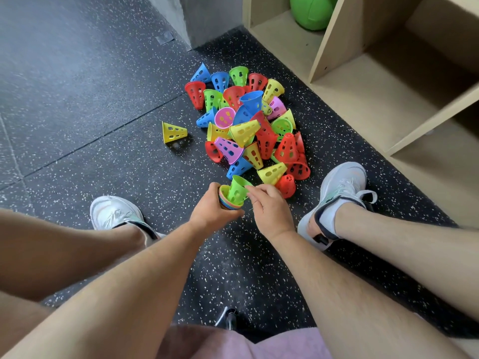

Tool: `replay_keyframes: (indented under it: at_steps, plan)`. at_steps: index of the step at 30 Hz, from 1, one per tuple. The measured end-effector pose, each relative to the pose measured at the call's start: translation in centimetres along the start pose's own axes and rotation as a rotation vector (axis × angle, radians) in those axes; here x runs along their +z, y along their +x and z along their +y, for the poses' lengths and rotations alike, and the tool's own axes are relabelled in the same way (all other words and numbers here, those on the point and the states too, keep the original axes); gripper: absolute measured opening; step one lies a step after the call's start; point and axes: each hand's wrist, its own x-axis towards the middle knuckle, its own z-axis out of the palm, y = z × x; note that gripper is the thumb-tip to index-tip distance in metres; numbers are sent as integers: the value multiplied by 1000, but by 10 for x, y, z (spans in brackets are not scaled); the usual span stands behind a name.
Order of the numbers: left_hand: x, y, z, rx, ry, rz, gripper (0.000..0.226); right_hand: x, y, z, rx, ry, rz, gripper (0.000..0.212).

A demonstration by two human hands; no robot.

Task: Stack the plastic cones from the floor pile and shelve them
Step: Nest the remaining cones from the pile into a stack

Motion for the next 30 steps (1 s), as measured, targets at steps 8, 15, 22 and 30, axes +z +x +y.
replay_keyframes:
  at_steps: [8,15,22,30]
  plan:
    - [1,2,2,21,-35,46,61,1,-2,-13,170,172,-269,33]
    - [18,11,10,73,-51,3,70,-15,11,5,217,-32,32,27]
    - [24,14,25,90,-84,-29,67,-28,40,18,113,-407,-57,21]
    - [16,16,0,49,-52,-6,69,-10,33,15,77,-684,-338,40]
